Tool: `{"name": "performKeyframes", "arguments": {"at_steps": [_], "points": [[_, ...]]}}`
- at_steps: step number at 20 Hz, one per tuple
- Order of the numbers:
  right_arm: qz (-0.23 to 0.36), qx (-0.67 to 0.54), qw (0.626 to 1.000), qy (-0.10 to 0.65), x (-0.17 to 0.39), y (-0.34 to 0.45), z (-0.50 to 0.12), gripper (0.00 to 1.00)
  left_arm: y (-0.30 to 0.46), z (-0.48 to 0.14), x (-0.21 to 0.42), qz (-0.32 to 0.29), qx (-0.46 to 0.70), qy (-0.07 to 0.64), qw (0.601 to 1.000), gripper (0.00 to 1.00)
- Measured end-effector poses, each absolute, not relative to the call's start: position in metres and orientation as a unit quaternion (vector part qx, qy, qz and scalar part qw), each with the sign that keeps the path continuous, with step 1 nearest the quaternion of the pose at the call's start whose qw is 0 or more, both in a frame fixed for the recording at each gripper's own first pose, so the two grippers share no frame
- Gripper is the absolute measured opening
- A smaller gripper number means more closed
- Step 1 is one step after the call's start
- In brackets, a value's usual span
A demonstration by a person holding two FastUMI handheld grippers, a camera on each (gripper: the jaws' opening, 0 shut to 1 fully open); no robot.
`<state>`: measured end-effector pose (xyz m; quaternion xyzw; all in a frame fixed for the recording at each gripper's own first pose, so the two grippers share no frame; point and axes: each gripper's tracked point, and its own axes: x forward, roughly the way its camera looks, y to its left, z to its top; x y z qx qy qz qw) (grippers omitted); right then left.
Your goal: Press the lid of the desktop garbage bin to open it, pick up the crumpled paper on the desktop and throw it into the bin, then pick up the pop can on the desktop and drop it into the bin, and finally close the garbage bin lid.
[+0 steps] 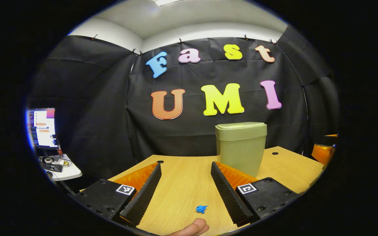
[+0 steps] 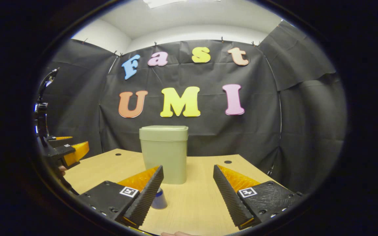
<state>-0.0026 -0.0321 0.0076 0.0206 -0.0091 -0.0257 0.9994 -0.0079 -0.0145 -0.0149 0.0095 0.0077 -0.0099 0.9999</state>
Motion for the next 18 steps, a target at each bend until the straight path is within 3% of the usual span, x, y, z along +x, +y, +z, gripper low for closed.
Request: {"name": "performKeyframes", "arguments": {"at_steps": [4,7,13,15,16,18], "points": [[-0.015,0.040,0.999,-0.013,-0.007,-0.034,0.014,0.97,-0.017,-0.014,-0.007,-0.013,0.013,0.005,1.000,0.98],[-0.017,0.048,0.999,-0.014,-0.004,-0.038,0.021,0.92,-0.020,-0.017,-0.008,-0.017,0.011,0.010,1.000,0.98],[0.000,0.064,0.998,-0.004,0.000,-0.035,0.023,0.48,-0.026,-0.016,-0.011,-0.029,0.014,0.012,0.999,0.98],[0.014,0.074,0.997,-0.009,0.000,-0.030,0.027,0.30,-0.027,-0.016,-0.011,-0.033,0.017,0.011,0.999,0.98],[0.014,0.070,0.997,-0.009,0.001,-0.031,0.029,0.15,-0.025,-0.017,-0.010,-0.031,0.018,0.012,0.999,0.98],[0.010,0.063,0.998,-0.008,0.005,-0.030,0.034,0.12,-0.018,-0.022,-0.006,-0.025,0.012,0.021,0.999,0.98]]}}
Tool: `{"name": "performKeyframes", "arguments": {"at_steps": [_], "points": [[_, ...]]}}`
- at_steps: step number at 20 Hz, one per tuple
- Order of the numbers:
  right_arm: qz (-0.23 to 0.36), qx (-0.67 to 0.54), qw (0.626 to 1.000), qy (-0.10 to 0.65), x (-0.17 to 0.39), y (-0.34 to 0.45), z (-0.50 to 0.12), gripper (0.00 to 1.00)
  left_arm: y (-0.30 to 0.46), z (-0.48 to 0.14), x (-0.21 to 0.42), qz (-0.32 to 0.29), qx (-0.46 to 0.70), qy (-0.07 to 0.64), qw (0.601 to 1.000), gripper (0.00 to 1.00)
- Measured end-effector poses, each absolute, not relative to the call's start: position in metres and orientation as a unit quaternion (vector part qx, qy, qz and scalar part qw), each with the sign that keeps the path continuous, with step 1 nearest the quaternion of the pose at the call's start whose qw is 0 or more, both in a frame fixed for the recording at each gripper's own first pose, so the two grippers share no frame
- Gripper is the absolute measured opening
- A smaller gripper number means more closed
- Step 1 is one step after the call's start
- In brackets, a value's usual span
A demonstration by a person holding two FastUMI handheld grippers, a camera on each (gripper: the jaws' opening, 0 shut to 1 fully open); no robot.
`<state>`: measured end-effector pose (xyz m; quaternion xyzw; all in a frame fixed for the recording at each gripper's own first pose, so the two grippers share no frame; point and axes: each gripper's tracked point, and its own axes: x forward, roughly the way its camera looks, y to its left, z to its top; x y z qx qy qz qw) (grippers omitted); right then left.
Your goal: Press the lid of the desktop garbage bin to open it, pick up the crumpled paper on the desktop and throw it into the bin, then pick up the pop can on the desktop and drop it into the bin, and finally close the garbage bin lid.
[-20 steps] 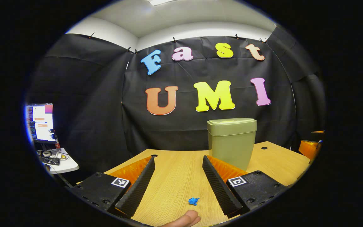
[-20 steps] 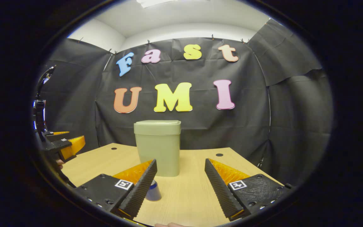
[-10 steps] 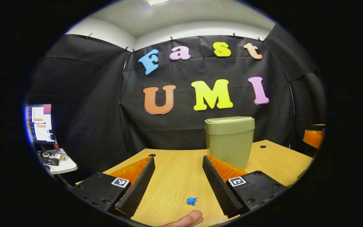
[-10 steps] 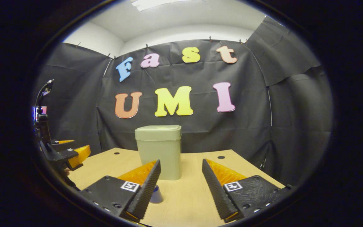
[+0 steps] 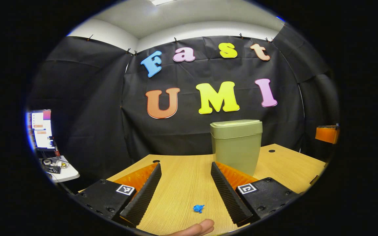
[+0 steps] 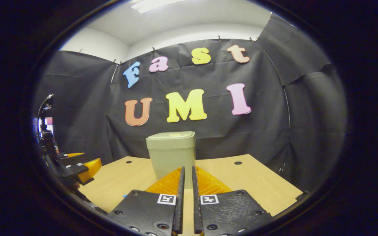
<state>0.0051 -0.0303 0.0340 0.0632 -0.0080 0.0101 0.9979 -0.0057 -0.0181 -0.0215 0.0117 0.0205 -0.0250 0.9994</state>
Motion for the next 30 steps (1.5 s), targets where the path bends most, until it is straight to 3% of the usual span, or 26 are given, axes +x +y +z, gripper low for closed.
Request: {"name": "performKeyframes", "arguments": {"at_steps": [2,11,22,30], "points": [[0.015,0.057,0.998,0.001,0.013,-0.023,0.039,0.01,-0.010,-0.026,-0.002,-0.015,0.004,0.031,0.999,0.98],[0.022,0.029,0.999,0.011,0.059,0.008,0.086,0.01,-0.001,-0.021,0.000,-0.019,-0.012,0.030,0.999,0.98],[0.015,0.023,0.999,0.029,0.185,0.035,0.136,0.00,0.013,-0.025,0.009,-0.023,-0.028,0.042,0.998,0.98],[0.004,0.040,0.995,0.091,0.263,0.053,0.107,0.01,0.022,-0.023,0.015,-0.028,-0.036,0.038,0.998,0.98]]}}
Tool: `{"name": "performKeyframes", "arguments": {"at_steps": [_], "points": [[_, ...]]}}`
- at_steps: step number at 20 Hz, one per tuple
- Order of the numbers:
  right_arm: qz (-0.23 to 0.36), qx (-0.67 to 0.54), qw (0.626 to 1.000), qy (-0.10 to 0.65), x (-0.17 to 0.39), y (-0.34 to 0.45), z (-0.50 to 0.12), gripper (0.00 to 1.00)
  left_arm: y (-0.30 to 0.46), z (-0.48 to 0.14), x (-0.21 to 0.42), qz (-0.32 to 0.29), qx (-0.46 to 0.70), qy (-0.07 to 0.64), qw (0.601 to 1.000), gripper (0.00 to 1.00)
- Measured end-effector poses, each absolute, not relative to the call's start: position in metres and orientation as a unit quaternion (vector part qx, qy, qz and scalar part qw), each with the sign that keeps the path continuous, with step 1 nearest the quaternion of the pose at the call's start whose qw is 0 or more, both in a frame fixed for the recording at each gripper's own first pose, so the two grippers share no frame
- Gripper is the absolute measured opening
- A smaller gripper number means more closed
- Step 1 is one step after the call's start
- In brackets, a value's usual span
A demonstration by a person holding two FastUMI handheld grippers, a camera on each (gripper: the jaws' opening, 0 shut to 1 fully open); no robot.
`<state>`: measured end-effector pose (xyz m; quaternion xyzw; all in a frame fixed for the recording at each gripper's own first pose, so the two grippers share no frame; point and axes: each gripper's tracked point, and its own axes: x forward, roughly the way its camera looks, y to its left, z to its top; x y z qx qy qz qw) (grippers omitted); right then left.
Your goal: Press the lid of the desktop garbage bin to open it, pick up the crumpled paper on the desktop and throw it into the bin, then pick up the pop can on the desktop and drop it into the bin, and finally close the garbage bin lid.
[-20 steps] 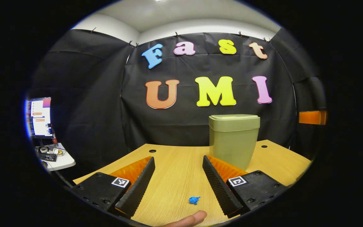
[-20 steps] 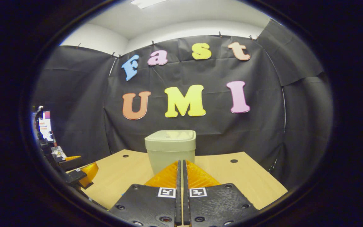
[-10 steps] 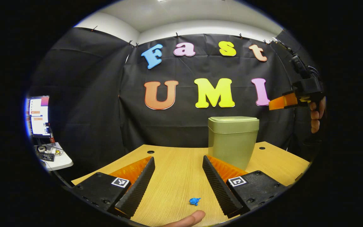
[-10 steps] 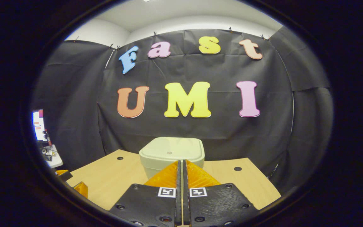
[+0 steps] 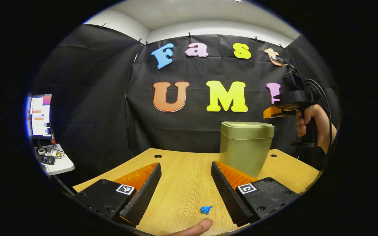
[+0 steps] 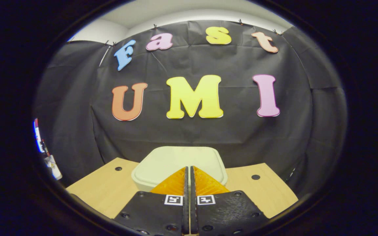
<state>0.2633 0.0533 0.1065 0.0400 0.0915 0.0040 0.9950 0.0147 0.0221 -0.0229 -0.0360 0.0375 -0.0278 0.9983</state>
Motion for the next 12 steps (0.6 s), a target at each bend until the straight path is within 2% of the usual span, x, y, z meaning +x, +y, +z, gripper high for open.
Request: {"name": "performKeyframes", "arguments": {"at_steps": [6,12], "points": [[-0.003,0.036,0.993,0.116,0.294,0.071,0.090,0.01,0.025,-0.023,0.019,-0.035,-0.034,0.037,0.998,0.98],[-0.021,0.016,0.990,0.140,0.297,0.072,0.083,0.01,0.028,-0.029,0.023,-0.036,-0.049,0.048,0.997,0.98]]}}
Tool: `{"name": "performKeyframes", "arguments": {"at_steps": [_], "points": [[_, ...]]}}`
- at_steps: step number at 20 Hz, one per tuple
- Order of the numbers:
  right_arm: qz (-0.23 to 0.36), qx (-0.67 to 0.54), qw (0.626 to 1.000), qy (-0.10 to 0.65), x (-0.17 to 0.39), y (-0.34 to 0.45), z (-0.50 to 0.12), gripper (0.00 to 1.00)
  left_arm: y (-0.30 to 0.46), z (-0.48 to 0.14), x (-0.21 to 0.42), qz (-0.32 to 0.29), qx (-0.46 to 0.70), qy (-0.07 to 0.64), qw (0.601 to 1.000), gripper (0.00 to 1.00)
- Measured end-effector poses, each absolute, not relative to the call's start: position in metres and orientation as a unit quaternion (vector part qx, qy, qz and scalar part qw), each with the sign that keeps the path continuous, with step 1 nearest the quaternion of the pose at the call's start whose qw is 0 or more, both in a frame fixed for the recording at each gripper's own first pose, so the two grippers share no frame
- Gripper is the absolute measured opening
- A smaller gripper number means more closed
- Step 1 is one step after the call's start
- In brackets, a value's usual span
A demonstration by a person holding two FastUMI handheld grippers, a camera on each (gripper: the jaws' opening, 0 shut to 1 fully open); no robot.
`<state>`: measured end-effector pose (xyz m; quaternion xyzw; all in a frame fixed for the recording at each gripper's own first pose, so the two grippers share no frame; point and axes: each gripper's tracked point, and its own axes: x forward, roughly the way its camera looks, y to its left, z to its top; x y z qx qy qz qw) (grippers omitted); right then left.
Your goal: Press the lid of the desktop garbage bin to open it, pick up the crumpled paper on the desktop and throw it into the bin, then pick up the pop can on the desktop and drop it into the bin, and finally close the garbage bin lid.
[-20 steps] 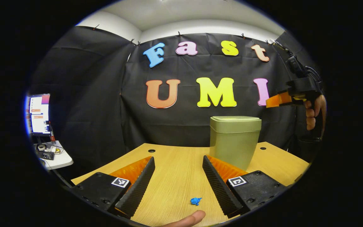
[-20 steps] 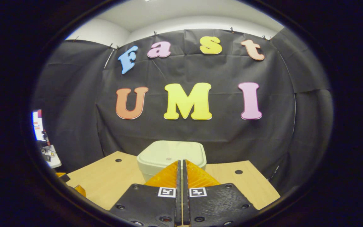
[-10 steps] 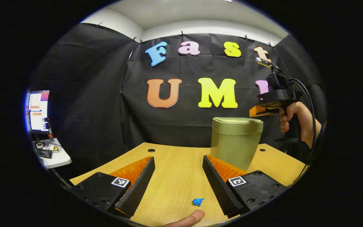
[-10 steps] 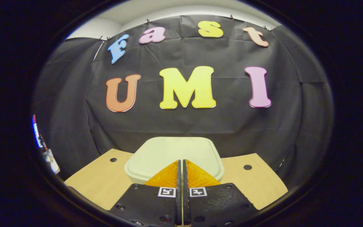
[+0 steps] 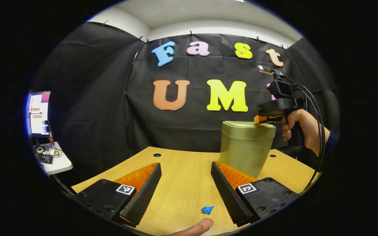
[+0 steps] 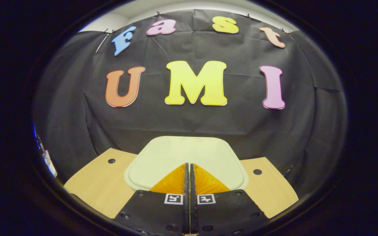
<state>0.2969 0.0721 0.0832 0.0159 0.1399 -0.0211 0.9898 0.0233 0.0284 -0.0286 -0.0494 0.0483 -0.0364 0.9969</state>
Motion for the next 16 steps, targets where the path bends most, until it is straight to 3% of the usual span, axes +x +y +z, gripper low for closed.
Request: {"name": "performKeyframes", "arguments": {"at_steps": [12,16], "points": [[-0.013,0.039,0.983,0.180,0.297,0.069,0.082,0.01,0.027,-0.033,0.025,-0.036,-0.053,0.055,0.996,0.98],[0.007,0.046,0.987,0.152,0.298,0.068,0.098,0.01,0.023,-0.033,0.024,-0.041,-0.049,0.054,0.997,0.98]]}}
